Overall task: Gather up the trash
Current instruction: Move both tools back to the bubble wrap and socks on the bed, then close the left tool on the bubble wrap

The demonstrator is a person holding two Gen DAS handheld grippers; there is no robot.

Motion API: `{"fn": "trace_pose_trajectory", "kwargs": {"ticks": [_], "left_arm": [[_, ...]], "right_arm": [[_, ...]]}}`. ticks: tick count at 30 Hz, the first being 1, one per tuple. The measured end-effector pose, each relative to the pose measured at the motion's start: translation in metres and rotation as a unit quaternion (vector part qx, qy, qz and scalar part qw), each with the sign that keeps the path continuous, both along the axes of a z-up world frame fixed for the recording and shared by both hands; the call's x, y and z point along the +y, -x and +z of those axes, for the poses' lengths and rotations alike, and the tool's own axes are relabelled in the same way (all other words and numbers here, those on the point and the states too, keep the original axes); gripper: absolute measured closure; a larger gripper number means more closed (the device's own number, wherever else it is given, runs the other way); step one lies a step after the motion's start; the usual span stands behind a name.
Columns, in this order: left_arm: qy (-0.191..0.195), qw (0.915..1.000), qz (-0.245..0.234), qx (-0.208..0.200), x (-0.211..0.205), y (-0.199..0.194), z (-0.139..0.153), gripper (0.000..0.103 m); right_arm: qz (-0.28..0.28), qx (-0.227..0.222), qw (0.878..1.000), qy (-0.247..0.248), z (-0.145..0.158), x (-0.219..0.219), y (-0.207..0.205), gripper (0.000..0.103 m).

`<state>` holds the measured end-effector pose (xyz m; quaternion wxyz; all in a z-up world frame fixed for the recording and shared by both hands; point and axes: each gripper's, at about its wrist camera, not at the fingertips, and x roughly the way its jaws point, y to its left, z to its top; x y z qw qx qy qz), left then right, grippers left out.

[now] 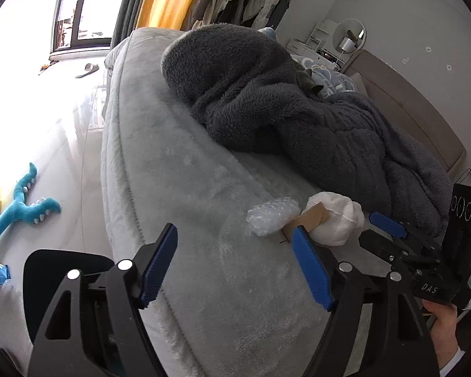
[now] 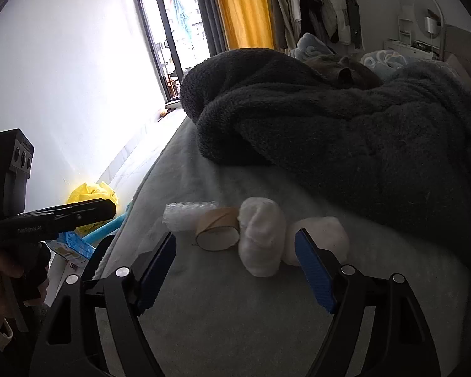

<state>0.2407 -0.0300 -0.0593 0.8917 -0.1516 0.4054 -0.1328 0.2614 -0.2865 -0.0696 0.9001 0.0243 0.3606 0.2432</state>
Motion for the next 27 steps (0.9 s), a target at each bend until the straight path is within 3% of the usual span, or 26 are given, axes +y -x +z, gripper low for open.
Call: {"fn": "trace_pose_trajectory", "kwargs": {"ticks": [10,15,21,23,27], "left_arm": [[0.045,0.9982,0.006,0.040,-0.027,-0.029,-0.029,0.020],[0.076,0.9963,-0.006,0.041,-0.039,-0.039,-0.036,0.025],[0.105,0.9930,-0.004,0.053,-0.042,-0.051,-0.047,0.049],[0.106,0.9930,-0.004,0.053,-0.043,-0.052,-0.048,0.063],[0.091,0.9948,-0.001,0.045,-0.047,-0.051,-0.047,0.074]], "right_arm": [[-0.010,0.020,1.000,-0.008,-0.009,-0.031,0.002,0.024],[-0.018,0.024,0.999,-0.017,-0.011,-0.044,0.005,0.024],[-0.016,0.020,0.999,-0.033,-0.010,-0.052,0.007,0.024],[-0.014,0.018,0.999,-0.039,-0.008,-0.051,0.009,0.024],[-0.012,0.015,0.999,-0.038,-0.006,-0.050,0.008,0.024]]}}
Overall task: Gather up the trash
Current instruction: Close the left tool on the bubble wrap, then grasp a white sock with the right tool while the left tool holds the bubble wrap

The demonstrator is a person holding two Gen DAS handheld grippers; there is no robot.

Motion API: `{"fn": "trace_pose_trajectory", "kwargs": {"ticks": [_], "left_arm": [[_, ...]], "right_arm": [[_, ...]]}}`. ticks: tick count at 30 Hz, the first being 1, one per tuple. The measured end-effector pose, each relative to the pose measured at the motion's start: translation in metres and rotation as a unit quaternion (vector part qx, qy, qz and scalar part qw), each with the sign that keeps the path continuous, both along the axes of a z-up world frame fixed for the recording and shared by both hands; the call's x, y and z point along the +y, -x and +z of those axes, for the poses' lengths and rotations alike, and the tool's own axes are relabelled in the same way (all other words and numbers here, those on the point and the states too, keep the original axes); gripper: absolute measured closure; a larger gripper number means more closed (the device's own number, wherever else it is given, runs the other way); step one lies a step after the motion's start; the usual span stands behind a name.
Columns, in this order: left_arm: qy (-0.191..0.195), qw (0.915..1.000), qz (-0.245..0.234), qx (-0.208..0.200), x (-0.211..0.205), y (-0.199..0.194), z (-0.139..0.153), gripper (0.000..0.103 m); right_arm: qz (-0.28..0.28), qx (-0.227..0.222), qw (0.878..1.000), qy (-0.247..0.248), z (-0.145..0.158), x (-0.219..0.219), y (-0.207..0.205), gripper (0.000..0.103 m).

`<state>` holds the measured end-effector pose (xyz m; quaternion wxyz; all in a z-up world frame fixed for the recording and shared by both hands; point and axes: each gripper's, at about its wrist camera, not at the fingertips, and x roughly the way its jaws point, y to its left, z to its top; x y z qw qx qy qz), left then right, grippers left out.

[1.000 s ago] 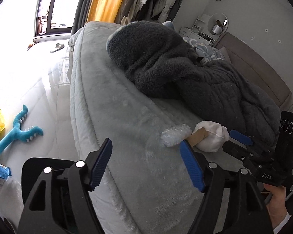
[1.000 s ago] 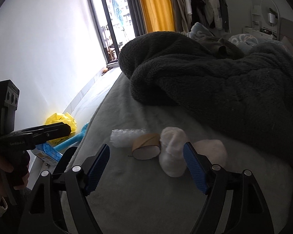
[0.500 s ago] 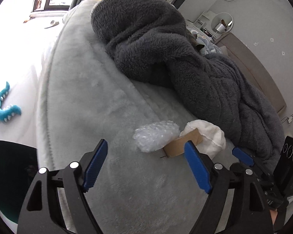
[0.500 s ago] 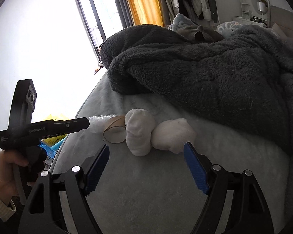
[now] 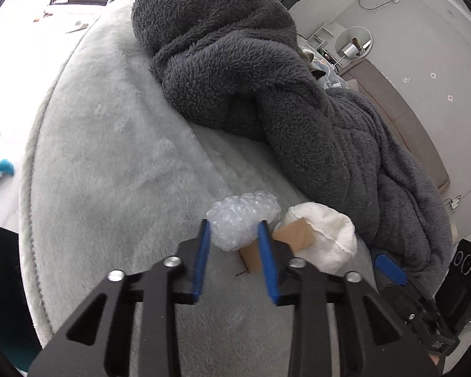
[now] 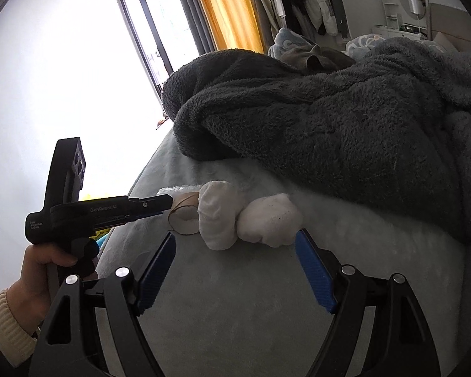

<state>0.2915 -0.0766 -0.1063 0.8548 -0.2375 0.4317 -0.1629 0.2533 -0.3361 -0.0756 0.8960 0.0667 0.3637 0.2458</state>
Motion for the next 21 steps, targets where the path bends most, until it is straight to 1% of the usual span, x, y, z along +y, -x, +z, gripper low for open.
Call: {"fn": "trace_pose_trajectory", "kwargs": {"ticks": [7,11,19,21], "left_arm": [[-0.019,0.9996,0.001,-0.020,0.002,0.002,0.008,0.082],[-0.039,0.9986,0.000,-0.037,0.005,0.006,0.016,0.085],[-0.076,0.9947,-0.016,-0.067,0.013,0.017,0.033,0.087],[-0.085,0.9934,-0.019,-0.075,0.014,0.020,0.037,0.087]], "right_arm": [[-0.001,-0.002,1.000,-0.002,0.003,0.005,-0.003,0.024],[0.000,-0.007,1.000,-0.004,0.006,0.012,-0.007,0.024],[-0.017,0.004,1.000,0.007,0.000,0.022,-0.022,0.024],[-0.023,0.006,1.000,0.006,0.000,0.022,-0.027,0.025]]}}
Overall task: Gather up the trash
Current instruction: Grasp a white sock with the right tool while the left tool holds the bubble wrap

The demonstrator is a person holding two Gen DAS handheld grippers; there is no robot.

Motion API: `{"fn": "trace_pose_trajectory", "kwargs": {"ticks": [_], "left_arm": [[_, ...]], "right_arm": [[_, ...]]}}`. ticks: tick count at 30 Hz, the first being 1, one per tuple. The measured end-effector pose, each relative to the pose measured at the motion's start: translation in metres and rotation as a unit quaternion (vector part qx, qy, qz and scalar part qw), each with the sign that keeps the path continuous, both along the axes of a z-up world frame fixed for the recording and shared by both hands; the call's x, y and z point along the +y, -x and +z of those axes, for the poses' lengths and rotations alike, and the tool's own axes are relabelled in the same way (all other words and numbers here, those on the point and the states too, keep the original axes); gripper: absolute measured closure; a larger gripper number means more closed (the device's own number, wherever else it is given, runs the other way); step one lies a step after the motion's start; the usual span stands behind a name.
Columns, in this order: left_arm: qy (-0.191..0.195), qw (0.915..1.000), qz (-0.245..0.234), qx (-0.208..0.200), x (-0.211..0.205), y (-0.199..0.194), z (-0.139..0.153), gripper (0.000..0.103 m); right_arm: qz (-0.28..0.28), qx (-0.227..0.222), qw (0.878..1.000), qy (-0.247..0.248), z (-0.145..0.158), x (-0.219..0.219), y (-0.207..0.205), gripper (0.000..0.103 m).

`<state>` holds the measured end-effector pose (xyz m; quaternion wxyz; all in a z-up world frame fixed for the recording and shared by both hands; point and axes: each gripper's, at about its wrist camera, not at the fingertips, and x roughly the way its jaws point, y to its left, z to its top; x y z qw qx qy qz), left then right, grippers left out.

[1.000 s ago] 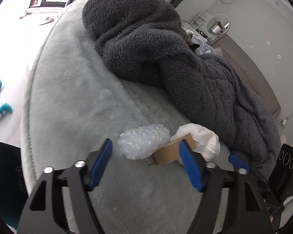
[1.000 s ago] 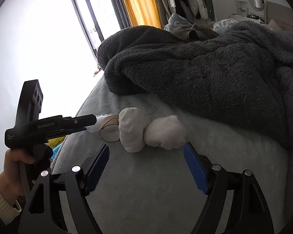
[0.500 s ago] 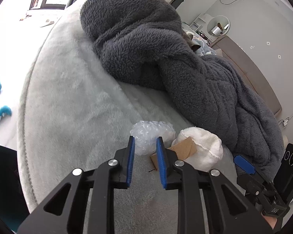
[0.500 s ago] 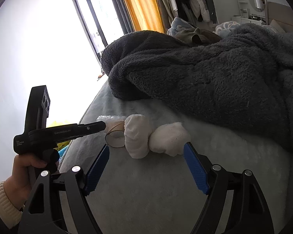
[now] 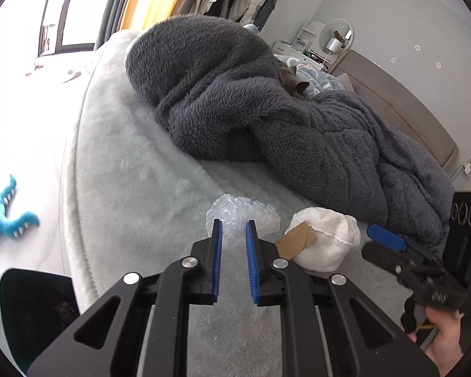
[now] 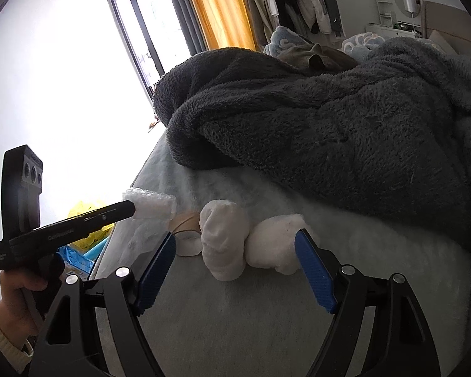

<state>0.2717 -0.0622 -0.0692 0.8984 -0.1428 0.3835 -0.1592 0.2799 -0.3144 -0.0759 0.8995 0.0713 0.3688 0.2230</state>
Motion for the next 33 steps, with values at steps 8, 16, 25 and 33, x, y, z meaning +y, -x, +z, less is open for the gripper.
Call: {"fn": "trace_pose_trajectory", "kwargs": {"ticks": [8,16,25,33], "left_arm": [[-0.018,0.9996,-0.008,-0.019,0.012,0.010,0.011,0.088],[-0.016,0.9995,-0.005,-0.025,0.030,0.017,0.019,0.088],[-0.022,0.9994,-0.001,-0.026,0.049,0.025,0.024,0.088],[-0.023,0.9994,0.005,-0.027,0.066,0.031,0.026,0.088]], "right_arm": [[-0.013,0.016,1.000,0.011,-0.009,0.004,-0.014,0.038],[-0.006,0.017,0.998,0.056,-0.012,0.025,-0.017,0.055],[-0.014,0.005,0.995,0.098,-0.008,0.031,-0.018,0.058],[-0.010,-0.012,0.993,0.115,-0.002,0.047,-0.019,0.061]]}}
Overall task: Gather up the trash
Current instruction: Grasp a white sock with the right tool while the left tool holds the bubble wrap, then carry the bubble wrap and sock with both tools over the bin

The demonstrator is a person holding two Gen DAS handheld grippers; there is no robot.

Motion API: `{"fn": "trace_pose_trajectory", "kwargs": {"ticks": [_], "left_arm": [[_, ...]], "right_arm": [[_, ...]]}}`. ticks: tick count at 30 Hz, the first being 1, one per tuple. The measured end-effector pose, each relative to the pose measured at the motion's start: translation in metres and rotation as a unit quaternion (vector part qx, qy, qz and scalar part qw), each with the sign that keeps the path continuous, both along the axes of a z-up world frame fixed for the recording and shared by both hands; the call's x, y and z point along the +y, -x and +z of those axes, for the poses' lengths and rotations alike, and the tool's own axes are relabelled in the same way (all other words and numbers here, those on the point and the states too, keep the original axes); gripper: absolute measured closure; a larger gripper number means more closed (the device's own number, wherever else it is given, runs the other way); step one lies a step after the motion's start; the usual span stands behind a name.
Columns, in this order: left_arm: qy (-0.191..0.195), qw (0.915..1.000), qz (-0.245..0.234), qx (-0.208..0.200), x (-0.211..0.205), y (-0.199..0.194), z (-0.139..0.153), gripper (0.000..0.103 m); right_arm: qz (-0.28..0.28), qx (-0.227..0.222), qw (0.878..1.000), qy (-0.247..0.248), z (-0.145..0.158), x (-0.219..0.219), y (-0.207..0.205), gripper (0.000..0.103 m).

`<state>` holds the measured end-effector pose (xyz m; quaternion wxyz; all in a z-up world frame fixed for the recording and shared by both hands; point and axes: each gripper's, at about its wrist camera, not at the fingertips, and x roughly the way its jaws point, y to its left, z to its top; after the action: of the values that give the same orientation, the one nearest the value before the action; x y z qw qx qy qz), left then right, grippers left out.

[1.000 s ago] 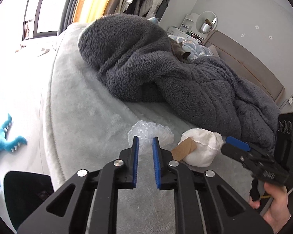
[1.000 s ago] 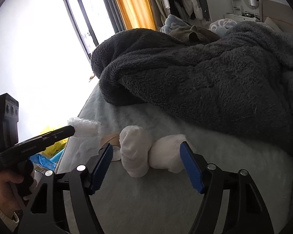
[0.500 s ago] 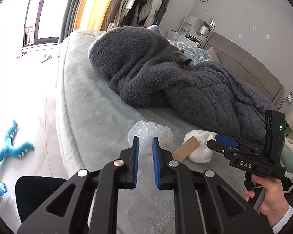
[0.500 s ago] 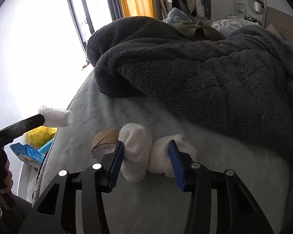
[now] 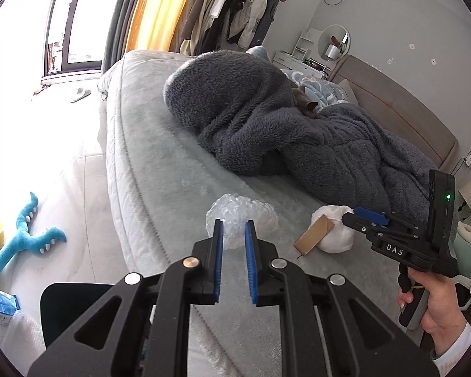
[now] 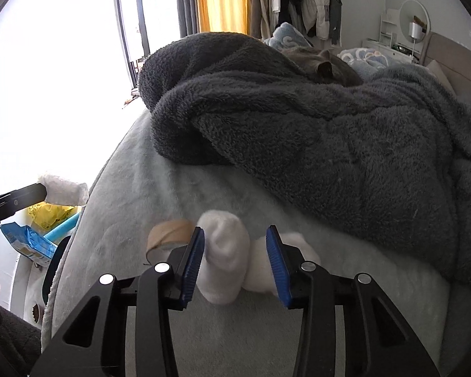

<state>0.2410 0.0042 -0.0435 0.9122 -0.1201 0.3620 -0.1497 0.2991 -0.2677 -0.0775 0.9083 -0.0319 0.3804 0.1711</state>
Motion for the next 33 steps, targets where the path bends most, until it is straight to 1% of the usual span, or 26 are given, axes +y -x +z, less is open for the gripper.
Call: {"fn": "trace_pose_trajectory", "kwargs": {"ticks": [3,5,6,8,11,13,19,23,27,33], "left_arm": [[-0.001,1.0000,0.004,0.001,0.007,0.002,0.001,0.088],[-0.002,1.0000,0.006,0.001,0.011,0.003,0.002,0.088],[-0.002,1.0000,0.008,0.001,0.014,0.003,0.002,0.088],[-0.004,0.9999,0.010,0.002,0.021,0.005,0.003,0.088],[-0.011,0.9998,0.013,0.004,0.030,0.007,0.003,0.088],[-0.015,0.9997,0.016,0.008,0.036,0.009,0.001,0.088],[-0.029,0.9987,0.028,0.032,0.056,0.013,-0.008,0.088],[-0.040,0.9975,0.031,0.050,0.068,0.016,-0.016,0.088],[-0.050,0.9957,0.031,0.071,0.079,0.020,-0.029,0.088],[-0.068,0.9907,0.035,0.112,0.094,0.025,-0.053,0.088]], "right_arm": [[0.006,-0.001,1.000,0.004,0.001,0.009,-0.001,0.063],[0.001,0.008,1.000,0.014,-0.002,0.015,-0.004,0.073],[-0.004,0.013,1.000,0.017,-0.004,0.015,-0.006,0.076],[-0.012,0.017,1.000,0.017,-0.005,0.016,-0.010,0.086],[-0.022,0.012,1.000,0.014,-0.003,0.018,-0.013,0.092],[-0.029,0.001,1.000,0.013,-0.001,0.020,-0.015,0.093],[-0.062,-0.055,0.996,0.023,0.016,0.026,-0.013,0.093],[-0.073,-0.090,0.993,0.025,0.028,0.035,-0.011,0.093],[-0.055,-0.104,0.993,0.015,0.033,0.052,-0.009,0.093],[-0.012,-0.106,0.994,0.002,0.034,0.092,-0.003,0.093]]}}
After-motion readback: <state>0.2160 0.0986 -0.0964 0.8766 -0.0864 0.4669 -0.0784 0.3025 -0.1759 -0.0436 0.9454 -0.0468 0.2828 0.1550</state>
